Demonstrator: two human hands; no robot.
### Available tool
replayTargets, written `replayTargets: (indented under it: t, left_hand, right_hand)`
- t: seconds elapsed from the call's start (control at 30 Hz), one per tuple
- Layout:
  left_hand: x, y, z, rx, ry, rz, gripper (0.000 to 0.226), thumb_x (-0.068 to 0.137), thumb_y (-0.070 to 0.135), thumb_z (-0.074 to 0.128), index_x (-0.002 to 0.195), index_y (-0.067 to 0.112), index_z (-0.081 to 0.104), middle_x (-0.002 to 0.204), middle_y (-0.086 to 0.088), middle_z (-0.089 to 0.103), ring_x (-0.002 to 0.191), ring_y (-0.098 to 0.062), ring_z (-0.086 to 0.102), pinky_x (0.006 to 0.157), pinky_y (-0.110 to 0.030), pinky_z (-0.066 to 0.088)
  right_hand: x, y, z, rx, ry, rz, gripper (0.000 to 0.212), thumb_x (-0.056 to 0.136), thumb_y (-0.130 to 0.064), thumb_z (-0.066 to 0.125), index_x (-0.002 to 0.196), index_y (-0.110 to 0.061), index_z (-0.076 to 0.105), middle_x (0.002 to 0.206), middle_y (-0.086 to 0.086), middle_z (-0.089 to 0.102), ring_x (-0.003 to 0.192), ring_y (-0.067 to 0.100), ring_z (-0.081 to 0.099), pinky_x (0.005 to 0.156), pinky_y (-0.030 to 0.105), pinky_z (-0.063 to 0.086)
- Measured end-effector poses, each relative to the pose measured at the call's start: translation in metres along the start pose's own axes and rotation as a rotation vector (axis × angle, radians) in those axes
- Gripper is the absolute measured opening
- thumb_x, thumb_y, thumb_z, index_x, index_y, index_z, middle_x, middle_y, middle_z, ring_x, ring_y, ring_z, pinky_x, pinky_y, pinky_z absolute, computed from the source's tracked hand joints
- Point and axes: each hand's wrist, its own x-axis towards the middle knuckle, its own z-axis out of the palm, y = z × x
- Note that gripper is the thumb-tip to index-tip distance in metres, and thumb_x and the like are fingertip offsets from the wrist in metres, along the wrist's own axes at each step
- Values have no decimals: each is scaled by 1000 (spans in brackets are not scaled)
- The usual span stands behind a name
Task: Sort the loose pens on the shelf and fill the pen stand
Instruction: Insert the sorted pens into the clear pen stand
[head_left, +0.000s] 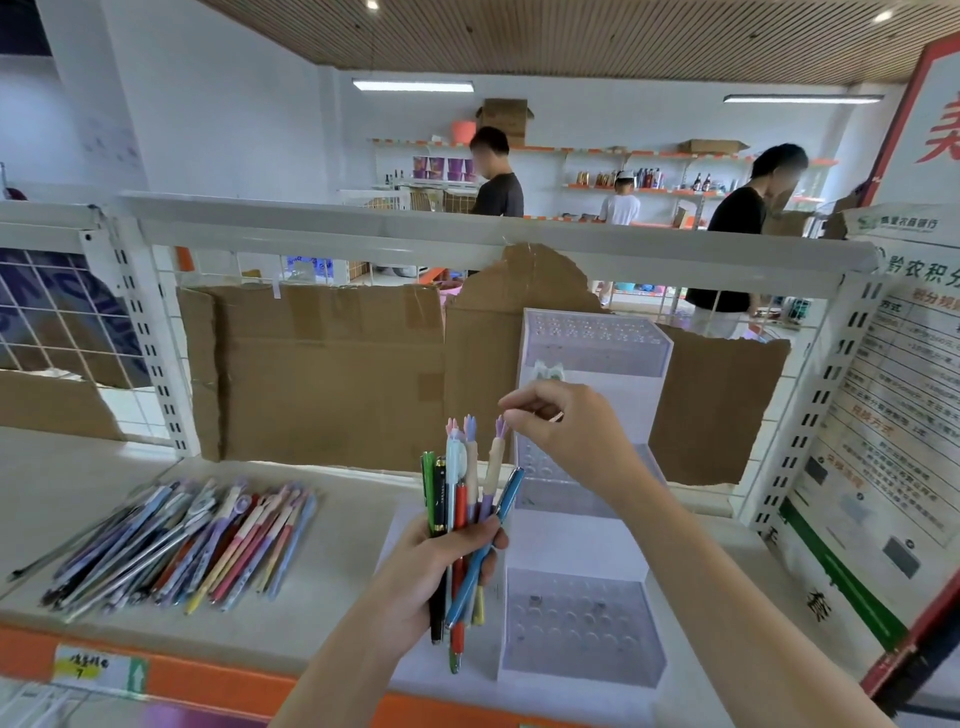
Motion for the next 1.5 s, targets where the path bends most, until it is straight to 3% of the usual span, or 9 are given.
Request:
replayTargets:
  t: [0.13, 0.3, 0.6, 0.7, 0.8, 0.97, 1.13, 1.27, 1.5]
  left_hand:
    - [-1, -1, 1, 23, 6, 1, 17, 75, 7, 65, 91, 1, 63, 73, -13, 63, 55, -18, 52, 54, -26, 47]
    - [0, -2, 3, 27, 83, 27, 18, 74, 10, 67, 89, 1, 65, 72, -11, 65, 54, -17, 52, 54, -27, 46]
    - [1, -2, 4, 48, 107, 20, 8, 80, 2, 65, 87, 1, 64, 71, -12, 64, 52, -18, 51, 51, -27, 45]
    - [1, -3, 4, 54, 100, 33, 2, 80, 0, 64, 81, 2, 65, 70, -13, 62, 51, -17, 50, 50, -25, 44]
    - [2, -3, 1, 46, 95, 30, 2, 76, 1, 66, 78, 1, 65, 68, -11, 61, 50, -17, 49, 49, -24, 44]
    - [8, -6, -6, -36, 121, 26, 20, 68, 9, 68, 85, 0, 64, 70, -12, 61, 50, -16, 48, 45, -25, 43]
    - [12, -5, -4, -56, 113, 28, 18, 68, 9, 67, 84, 0, 64, 69, -11, 60, 50, -16, 48, 44, -25, 43]
    - [13, -2, 0, -58, 92, 27, 21, 69, 9, 66, 87, 0, 61, 69, -11, 59, 50, -16, 48, 45, -25, 43]
    - [12, 2, 1, -65, 92, 17, 17, 77, 5, 62, 91, -2, 59, 68, -11, 59, 51, -16, 49, 46, -24, 45]
  right_hand:
    - [-4, -13, 2, 31, -85, -50, 2, 86, -22, 65, 85, -23, 67, 77, -11, 64, 67, -1, 54, 63, 5, 41]
    - [-9, -20, 13, 60, -215, 2, 24, 78, -39, 73, 86, -19, 63, 63, -13, 58, 55, -7, 52, 53, 7, 39]
    - [-12, -14, 18, 175, -327, -22, 15, 89, -16, 62, 103, -19, 67, 94, -9, 64, 85, 11, 60, 81, 21, 48]
    - [-10, -11, 10, 303, -343, 18, 4, 90, -9, 59, 92, -12, 62, 89, 2, 65, 76, 11, 60, 67, 17, 48]
    - [2, -10, -10, 398, -117, 85, 6, 92, -10, 57, 87, -15, 57, 76, 0, 66, 59, 4, 58, 54, 16, 42]
    - [20, -3, -53, 107, 362, 11, 16, 90, -25, 63, 98, -13, 56, 71, -3, 66, 59, 8, 63, 57, 23, 50]
    - [27, 16, -49, -266, 462, -168, 20, 91, -22, 62, 101, -6, 53, 72, 2, 62, 66, 19, 60, 68, 34, 49]
    - [31, 25, -41, -278, 473, -190, 21, 91, -21, 61, 99, -5, 51, 70, 2, 56, 63, 16, 53, 59, 27, 39]
    - [34, 31, -35, -249, 471, -238, 20, 90, -17, 62, 94, 0, 51, 69, 7, 60, 62, 23, 58, 61, 37, 50]
